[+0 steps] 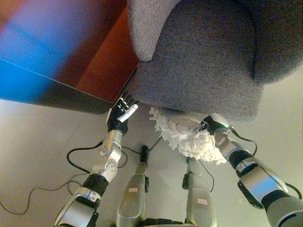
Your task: Pick up the pillow and put it on the sofa.
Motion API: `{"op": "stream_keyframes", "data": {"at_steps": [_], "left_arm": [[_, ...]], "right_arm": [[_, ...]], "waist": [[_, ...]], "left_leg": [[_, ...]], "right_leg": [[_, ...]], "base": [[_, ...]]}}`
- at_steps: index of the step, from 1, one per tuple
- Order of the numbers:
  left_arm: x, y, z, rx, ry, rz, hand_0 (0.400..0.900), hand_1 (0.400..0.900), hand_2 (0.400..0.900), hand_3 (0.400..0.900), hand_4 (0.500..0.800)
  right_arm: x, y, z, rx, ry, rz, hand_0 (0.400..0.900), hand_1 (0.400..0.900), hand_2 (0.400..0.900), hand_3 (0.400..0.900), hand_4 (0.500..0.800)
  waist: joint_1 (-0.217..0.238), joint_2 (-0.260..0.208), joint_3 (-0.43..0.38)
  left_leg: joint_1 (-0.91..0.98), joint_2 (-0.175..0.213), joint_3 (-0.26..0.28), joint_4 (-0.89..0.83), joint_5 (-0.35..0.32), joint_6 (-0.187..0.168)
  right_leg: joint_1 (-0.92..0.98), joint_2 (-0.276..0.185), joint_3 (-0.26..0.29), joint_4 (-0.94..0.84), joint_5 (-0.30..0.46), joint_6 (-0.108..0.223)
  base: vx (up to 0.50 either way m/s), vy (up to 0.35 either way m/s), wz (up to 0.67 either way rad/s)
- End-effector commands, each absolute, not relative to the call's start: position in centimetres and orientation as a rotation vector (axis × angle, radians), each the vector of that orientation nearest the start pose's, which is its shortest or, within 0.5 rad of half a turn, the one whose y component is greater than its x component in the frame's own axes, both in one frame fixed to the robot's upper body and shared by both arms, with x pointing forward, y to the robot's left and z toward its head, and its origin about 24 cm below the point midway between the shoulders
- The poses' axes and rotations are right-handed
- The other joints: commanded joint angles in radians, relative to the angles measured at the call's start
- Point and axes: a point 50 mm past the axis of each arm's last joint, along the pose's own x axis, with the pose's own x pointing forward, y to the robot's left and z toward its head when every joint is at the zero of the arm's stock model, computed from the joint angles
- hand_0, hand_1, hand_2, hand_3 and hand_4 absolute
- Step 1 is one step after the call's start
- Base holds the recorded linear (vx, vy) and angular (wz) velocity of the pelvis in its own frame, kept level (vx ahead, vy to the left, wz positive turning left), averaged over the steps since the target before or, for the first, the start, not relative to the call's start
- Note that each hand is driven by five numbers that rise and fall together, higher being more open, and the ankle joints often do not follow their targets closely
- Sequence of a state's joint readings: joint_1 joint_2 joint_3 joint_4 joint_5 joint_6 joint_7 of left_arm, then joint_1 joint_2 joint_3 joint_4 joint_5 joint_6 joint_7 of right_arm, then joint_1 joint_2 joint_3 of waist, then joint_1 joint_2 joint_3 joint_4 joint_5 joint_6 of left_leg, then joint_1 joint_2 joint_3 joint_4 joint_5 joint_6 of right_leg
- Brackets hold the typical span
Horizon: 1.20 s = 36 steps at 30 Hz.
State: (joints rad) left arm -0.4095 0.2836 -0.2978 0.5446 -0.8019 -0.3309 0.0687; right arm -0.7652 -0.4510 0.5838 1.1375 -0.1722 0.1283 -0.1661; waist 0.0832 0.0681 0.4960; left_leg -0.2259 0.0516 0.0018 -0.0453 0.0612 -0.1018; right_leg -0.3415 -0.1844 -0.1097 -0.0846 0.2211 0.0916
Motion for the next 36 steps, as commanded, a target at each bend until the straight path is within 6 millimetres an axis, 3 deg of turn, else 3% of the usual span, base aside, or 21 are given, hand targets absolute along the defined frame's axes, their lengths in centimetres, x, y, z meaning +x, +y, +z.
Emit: {"op": "stream_keyframes", "data": {"at_steps": [1,10,17,24,28,36], "left_arm": [[33.0,16.4,9.2,-0.41,-0.268,-0.06,0.9,0.9,0.9,0.9,0.8],[32.3,17.7,6.9,-0.406,-0.177,0.019,0.9,0.9,0.9,0.9,0.8],[30.3,18.5,2.9,-0.362,-0.02,0.087,0.9,0.9,0.9,0.9,0.8],[27.3,19.6,-0.9,-0.31,0.138,0.113,0.9,0.9,0.9,0.9,0.8],[26.2,19.9,-1.9,-0.309,0.184,0.113,0.9,0.9,0.9,0.9,0.8],[25.8,20.8,-2.5,-0.305,0.228,0.123,0.9,0.9,0.9,0.9,0.8]], "right_arm": [[37.5,-24.5,7.0,-1.127,0.315,-0.102,0.4,0.4,0.4,0.4,0.5],[36.2,-24.0,5.5,-1.09,0.288,-0.083,0.4,0.4,0.4,0.4,0.5],[33.4,-23.4,2.5,-1.067,0.337,-0.007,0.4,0.4,0.4,0.4,0.5],[29.6,-24.2,0.2,-1.051,0.378,0.033,0.4,0.4,0.4,0.4,0.5],[28.7,-24.4,0.0,-1.062,0.379,0.047,0.4,0.4,0.4,0.4,0.5],[29.9,-24.8,2.8,-1.089,0.312,0.057,0.4,0.4,0.4,0.4,0.5]], "waist": [[-0.014,-0.018,0.024],[-0.022,-0.048,0.009],[-0.028,-0.083,-0.103],[-0.034,-0.112,-0.243],[-0.033,-0.116,-0.296],[-0.028,-0.125,-0.356]], "left_leg": [[-0.038,-0.037,-0.008,0.083,-0.033,0.009],[0.103,-0.021,-0.007,0.053,-0.04,0.001],[0.202,-0.003,-0.007,0.016,-0.032,-0.004],[0.305,0.012,0.0,-0.007,-0.043,0.0],[0.338,0.018,0.001,-0.016,-0.051,0.003],[0.374,0.03,-0.001,-0.025,-0.055,0.007]], "right_leg": [[0.007,-0.063,0.023,0.053,-0.017,0.102],[0.156,-0.057,0.021,0.041,-0.042,0.103],[0.264,-0.054,0.008,0.038,-0.063,0.107],[0.383,-0.047,-0.005,0.02,-0.08,0.111],[0.418,-0.042,-0.007,0.013,-0.09,0.11],[0.458,-0.041,-0.017,0.009,-0.095,0.113]], "base": [[0.0,0.0,0.0],[0.03,-0.01,0.0],[0.16,-0.038,0.06],[0.24,-0.029,0.04],[0.16,-0.006,0.0],[0.06,-0.01,0.02]]}}
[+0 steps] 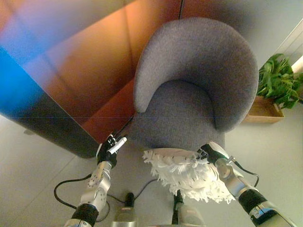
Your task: Pick up the pillow and put it on the sofa.
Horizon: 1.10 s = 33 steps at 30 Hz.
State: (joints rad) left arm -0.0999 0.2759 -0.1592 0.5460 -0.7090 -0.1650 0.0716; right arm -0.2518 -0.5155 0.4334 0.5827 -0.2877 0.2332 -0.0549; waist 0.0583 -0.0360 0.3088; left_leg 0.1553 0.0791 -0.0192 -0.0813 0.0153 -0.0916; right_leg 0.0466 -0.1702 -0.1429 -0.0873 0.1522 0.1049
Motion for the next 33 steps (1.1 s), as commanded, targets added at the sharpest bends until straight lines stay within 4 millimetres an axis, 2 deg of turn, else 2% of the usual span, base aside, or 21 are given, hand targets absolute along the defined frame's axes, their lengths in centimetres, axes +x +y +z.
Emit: {"op": "stream_keyframes", "data": {"at_steps": [1,8,13,14,15,23,28,33], "left_arm": [[25.8,20.9,-2.5,-0.305,0.232,0.125,0.9,0.9,0.9,0.9,0.8],[25.6,21.1,-2.8,-0.302,0.25,0.118,0.9,0.9,0.9,0.9,0.8],[25.5,21.2,-3.2,-0.301,0.267,0.102,0.9,0.9,0.9,0.9,0.8],[25.5,21.2,-3.2,-0.301,0.269,0.101,0.9,0.9,0.9,0.9,0.8],[25.4,21.4,-3.3,-0.298,0.276,0.096,0.9,0.9,0.9,0.9,0.8],[24.8,21.8,-3.9,-0.294,0.304,0.078,0.9,0.9,0.9,0.9,0.8],[24.5,21.9,-4.2,-0.291,0.325,0.058,0.9,0.9,0.9,0.9,0.8],[23.9,21.6,-4.3,-0.286,0.328,0.012,0.9,0.9,0.9,0.9,0.8]], "right_arm": [[30.2,-25.0,3.5,-1.089,0.298,0.05,0.4,0.4,0.4,0.4,0.5],[32.2,-25.6,7.1,-1.074,0.226,-0.02,0.4,0.4,0.4,0.4,0.5],[34.9,-25.8,11.5,-1.064,0.147,-0.108,0.4,0.4,0.4,0.4,0.5],[35.1,-25.8,11.9,-1.068,0.135,-0.117,0.4,0.4,0.4,0.4,0.5],[35.7,-26.0,13.4,-1.075,0.117,-0.137,0.4,0.4,0.4,0.4,0.5],[37.4,-27.8,18.7,-1.151,0.097,-0.189,0.4,0.4,0.4,0.4,0.5],[37.9,-29.5,20.7,-1.168,0.155,-0.251,0.4,0.4,0.4,0.4,0.5],[37.9,-31.1,21.2,-1.16,0.209,-0.292,0.4,0.4,0.4,0.4,0.5]], "waist": [[-0.002,-0.022,-0.176],[0.007,-0.032,-0.205],[0.024,-0.036,-0.225],[0.025,-0.037,-0.227],[0.03,-0.038,-0.231],[0.057,-0.047,-0.254],[0.072,-0.053,-0.267],[0.091,-0.053,-0.268]], "left_leg": [[-0.004,0.004,0.02,0.01,-0.01,-0.002],[-0.003,0.005,0.021,0.012,-0.008,0.002],[-0.001,0.011,0.018,0.006,-0.006,-0.003],[-0.003,0.011,0.017,0.006,-0.005,-0.003],[-0.004,0.012,0.016,0.006,-0.005,-0.006],[-0.006,0.015,0.012,0.009,-0.008,-0.009],[-0.009,0.016,0.008,0.01,-0.005,-0.009],[-0.013,0.022,-0.002,0.004,0.001,-0.011]], "right_leg": [[0.072,-0.055,0.015,0.012,-0.026,0.1],[0.073,-0.06,0.01,0.012,-0.018,0.101],[0.079,-0.059,-0.002,0.006,-0.016,0.101],[0.078,-0.059,-0.003,0.006,-0.017,0.101],[0.079,-0.06,-0.007,0.006,-0.017,0.101],[0.087,-0.057,-0.023,0.01,-0.027,0.098],[0.088,-0.056,-0.029,0.009,-0.026,0.097],[0.089,-0.051,-0.037,0.008,-0.028,0.094]], "base": [[0.0,0.0,0.0],[0.02,-0.005,0.0],[0.0,0.0,0.0],[0.02,0.004,0.05],[0.01,0.005,0.04],[0.03,0.009,0.03],[0.06,-0.001,0.04],[0.09,-0.014,0.06]]}}
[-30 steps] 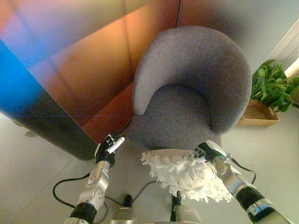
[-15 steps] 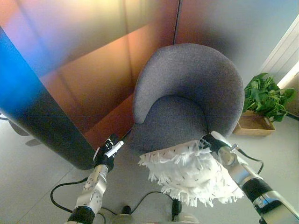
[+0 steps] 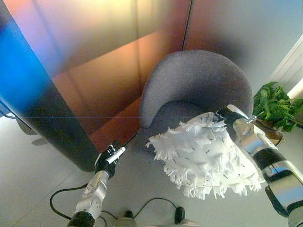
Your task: Pick up the pillow and put it on the sofa.
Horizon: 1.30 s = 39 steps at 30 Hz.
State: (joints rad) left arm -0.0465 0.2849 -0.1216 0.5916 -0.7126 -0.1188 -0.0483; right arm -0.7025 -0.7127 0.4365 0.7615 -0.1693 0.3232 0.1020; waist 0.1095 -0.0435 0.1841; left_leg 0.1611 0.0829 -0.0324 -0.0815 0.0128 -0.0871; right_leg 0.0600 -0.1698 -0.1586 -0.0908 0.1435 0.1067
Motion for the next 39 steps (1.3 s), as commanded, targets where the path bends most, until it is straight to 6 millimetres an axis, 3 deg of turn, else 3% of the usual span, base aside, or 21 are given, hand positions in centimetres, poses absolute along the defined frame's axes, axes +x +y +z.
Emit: {"op": "stream_keyframes", "data": {"at_steps": [1,8,13,16,17,18,19,39], "left_arm": [[23.9,21.5,-4.3,-0.286,0.328,0.003,0.9,0.9,0.9,0.9,0.8],[24.5,20.6,-3.0,-0.278,0.281,-0.083,0.9,0.9,0.9,0.9,0.8],[29.1,19.0,2.0,-0.296,0.072,-0.146,0.9,0.9,0.9,0.9,0.8],[30.0,18.8,3.4,-0.302,0.016,-0.131,0.9,0.9,0.9,0.9,0.8],[29.9,18.7,3.3,-0.306,0.013,-0.122,0.9,0.9,0.9,0.9,0.8],[29.8,18.7,3.3,-0.31,0.014,-0.117,0.9,0.9,0.9,0.9,0.8],[29.7,18.7,3.2,-0.312,0.016,-0.114,0.9,0.9,0.9,0.9,0.8],[27.8,19.6,0.9,-0.302,0.115,-0.085,0.9,0.9,0.9,0.9,0.8]], "right_arm": [[38.0,-31.3,21.1,-1.157,0.219,-0.298,0.4,0.4,0.4,0.4,0.5],[37.7,-32.9,19.8,-1.1,0.296,-0.395,0.4,0.4,0.4,0.4,0.5],[38.6,-32.3,24.3,-1.062,0.17,-0.546,0.4,0.4,0.4,0.4,0.5],[38.7,-31.9,25.5,-1.061,0.136,-0.567,0.4,0.4,0.4,0.4,0.5],[38.7,-31.9,25.5,-1.064,0.141,-0.568,0.618,0.618,0.618,0.618,0.631],[38.6,-32.0,25.5,-1.074,0.15,-0.567,0.802,0.802,0.802,0.802,0.741],[38.6,-32.2,25.6,-1.088,0.156,-0.57,0.9,0.9,0.9,0.9,0.8],[37.7,-34.0,23.3,-1.139,0.272,-0.574,0.9,0.9,0.9,0.9,0.8]], "waist": [[0.044,-0.045,-0.141],[0.072,-0.026,-0.099],[0.086,0.008,0.044],[0.078,0.014,0.087],[0.075,0.016,0.092],[0.075,0.017,0.093],[0.075,0.017,0.094],[0.075,0.009,0.036]], "left_leg": [[-0.019,0.018,0.007,0.003,0.004,-0.016],[-0.049,0.021,-0.027,-0.002,0.016,-0.019],[-0.169,0.009,-0.061,-0.003,0.04,-0.014],[-0.205,0.012,-0.059,-0.004,0.052,-0.011],[-0.209,0.013,-0.058,-0.003,0.054,-0.01],[-0.21,0.012,-0.058,-0.002,0.055,-0.01],[-0.21,0.012,-0.059,-0.001,0.055,-0.011],[-0.139,0.013,-0.027,-0.004,0.037,-0.019]], "right_leg": [[0.077,-0.05,-0.024,0.01,-0.02,0.091],[0.059,-0.048,-0.032,0.011,-0.021,0.086],[-0.057,-0.04,-0.023,0.013,-0.001,0.084],[-0.094,-0.032,-0.012,0.013,0.005,0.079],[-0.097,-0.03,-0.008,0.013,0.004,0.076],[-0.097,-0.029,-0.006,0.014,0.004,0.074],[-0.096,-0.029,-0.004,0.014,0.003,0.073],[-0.031,-0.045,-0.011,0.011,-0.011,0.078]], "base": [[0.11,-0.02,0.1],[0.05,-0.016,0.11],[-0.45,-0.046,0.01],[-0.17,-0.018,-0.1],[-0.02,0.004,-0.05],[0.03,0.011,-0.02],[0.04,0.017,0.0],[0.05,0.013,0.0]]}}
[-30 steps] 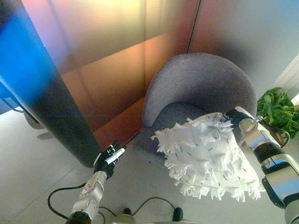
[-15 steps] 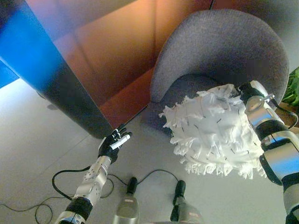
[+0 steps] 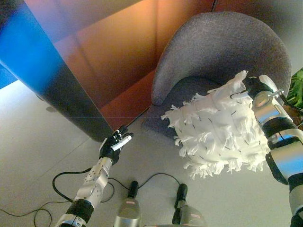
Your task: Pick up the pillow and put it on the sofa.
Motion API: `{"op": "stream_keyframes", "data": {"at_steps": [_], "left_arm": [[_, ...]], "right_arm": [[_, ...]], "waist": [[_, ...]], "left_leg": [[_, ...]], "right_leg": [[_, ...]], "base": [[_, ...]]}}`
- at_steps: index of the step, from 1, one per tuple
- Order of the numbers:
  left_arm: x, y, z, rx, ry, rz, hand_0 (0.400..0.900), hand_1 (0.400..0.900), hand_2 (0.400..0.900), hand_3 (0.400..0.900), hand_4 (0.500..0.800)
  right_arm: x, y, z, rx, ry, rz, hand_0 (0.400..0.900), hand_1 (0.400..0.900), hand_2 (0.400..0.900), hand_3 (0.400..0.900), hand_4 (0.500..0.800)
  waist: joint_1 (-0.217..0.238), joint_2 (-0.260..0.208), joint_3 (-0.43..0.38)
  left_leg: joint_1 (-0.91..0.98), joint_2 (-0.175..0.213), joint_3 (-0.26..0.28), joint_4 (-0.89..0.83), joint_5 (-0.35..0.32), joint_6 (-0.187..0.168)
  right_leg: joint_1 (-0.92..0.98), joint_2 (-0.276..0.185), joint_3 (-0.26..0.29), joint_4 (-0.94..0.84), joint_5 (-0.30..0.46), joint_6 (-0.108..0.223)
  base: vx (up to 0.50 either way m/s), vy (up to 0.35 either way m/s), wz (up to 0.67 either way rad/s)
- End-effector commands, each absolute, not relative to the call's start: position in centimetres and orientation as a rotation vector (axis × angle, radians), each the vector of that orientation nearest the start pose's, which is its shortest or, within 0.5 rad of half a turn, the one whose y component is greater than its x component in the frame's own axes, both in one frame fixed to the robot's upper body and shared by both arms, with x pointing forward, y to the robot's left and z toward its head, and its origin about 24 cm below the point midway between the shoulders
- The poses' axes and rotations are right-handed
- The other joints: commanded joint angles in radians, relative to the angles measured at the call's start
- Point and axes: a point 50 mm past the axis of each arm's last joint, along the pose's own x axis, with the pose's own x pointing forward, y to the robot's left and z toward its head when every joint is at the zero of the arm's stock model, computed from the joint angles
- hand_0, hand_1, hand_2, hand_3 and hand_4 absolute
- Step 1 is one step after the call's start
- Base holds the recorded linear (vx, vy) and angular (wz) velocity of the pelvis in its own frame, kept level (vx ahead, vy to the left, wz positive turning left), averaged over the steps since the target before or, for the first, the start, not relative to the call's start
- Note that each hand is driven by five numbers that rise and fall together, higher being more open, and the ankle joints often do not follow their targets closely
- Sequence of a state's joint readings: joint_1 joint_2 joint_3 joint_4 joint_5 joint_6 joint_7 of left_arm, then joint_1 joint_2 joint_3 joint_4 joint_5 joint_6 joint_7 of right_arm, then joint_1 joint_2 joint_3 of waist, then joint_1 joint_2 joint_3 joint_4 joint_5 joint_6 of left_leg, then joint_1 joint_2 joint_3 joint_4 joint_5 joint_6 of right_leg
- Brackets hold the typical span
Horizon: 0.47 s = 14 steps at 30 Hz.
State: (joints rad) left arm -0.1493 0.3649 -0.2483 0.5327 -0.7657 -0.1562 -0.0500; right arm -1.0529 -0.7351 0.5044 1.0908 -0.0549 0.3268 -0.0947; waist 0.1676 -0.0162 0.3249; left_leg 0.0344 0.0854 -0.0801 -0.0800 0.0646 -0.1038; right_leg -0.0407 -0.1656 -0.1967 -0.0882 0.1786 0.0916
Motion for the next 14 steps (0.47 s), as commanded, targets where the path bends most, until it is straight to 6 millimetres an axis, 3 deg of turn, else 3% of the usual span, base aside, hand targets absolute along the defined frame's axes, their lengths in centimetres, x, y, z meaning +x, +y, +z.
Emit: {"op": "stream_keyframes", "data": {"at_steps": [1,14], "left_arm": [[27.7,19.6,0.8,-0.3,0.12,-0.083,0.9,0.9,0.9,0.9,0.8],[26.7,19.9,-0.2,-0.291,0.176,-0.084,0.9,0.9,0.9,0.9,0.8]], "right_arm": [[37.7,-34.1,23.3,-1.142,0.274,-0.574,0.9,0.9,0.9,0.9,0.8],[37.3,-34.6,21.8,-1.153,0.284,-0.562,0.9,0.9,0.9,0.9,0.8]], "waist": [[0.018,-0.019,-0.108],[0.016,-0.028,-0.144]], "left_leg": [[-0.01,0.011,0.021,-0.005,-0.016,-0.002],[0.02,0.016,0.026,-0.004,-0.028,-0.006]], "right_leg": [[0.073,-0.049,0.027,0.008,-0.047,0.093],[0.104,-0.051,0.026,0.004,-0.056,0.097]], "base": [[0.05,-0.005,0.0],[0.04,-0.005,0.0]]}}
